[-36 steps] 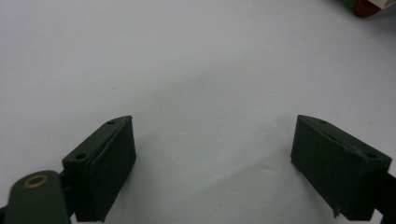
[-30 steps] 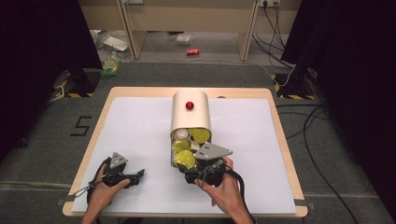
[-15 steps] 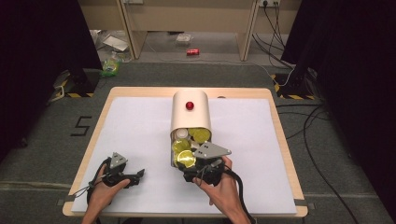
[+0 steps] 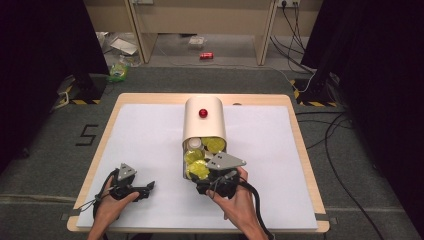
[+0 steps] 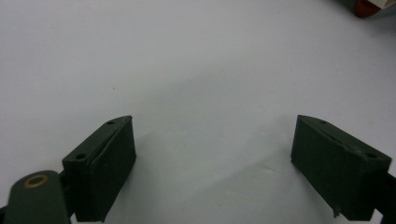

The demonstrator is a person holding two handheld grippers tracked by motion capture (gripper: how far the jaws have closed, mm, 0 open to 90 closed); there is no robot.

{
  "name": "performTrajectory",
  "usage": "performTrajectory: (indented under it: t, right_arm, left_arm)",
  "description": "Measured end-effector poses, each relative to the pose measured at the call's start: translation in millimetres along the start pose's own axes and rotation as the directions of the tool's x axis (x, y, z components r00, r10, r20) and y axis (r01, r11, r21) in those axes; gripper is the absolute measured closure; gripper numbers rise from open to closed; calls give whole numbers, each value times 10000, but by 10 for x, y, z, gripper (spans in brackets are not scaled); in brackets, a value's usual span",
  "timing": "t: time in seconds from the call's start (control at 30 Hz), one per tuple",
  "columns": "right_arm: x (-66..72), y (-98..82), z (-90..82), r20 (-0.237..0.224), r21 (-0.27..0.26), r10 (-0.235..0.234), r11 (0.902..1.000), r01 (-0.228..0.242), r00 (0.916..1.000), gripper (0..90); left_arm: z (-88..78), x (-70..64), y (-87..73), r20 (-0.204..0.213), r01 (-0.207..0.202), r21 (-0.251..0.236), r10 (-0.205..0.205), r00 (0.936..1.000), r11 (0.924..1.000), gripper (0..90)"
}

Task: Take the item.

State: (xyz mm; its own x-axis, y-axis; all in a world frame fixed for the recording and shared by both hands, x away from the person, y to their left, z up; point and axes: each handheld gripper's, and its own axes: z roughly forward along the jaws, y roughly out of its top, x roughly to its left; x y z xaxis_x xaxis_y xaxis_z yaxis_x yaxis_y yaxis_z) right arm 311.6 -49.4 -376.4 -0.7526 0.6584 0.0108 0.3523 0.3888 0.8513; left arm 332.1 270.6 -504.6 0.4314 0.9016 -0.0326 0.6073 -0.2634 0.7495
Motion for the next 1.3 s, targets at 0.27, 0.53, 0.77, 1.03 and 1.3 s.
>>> performTrajectory:
  t: [0.27,0.53,0.77,1.03,1.3]
  right_arm:
    - [17,38,-61,103,-453,-6,9990,10,9999,388]
    - [-38,89,-203,141,-954,175,9953,-161,9997,389]
    - [-93,109,-306,192,-1158,233,9931,-209,9995,389]
    - [-168,115,-435,291,-1388,450,9895,-405,9986,389]
    - [-264,89,-563,560,-1586,608,9860,-513,9966,389]
  left_arm:
    - [0,0,0,3,1,1,-1,10000,10000,129]
    - [0,0,0,3,3,-1,-3,10000,10000,129]
    - [0,0,-1,3,7,-5,-7,10000,10000,129]
    - [-1,0,-1,0,4,-5,-4,10000,10000,130]
    - [0,0,-1,4,8,-7,-8,10000,10000,130]
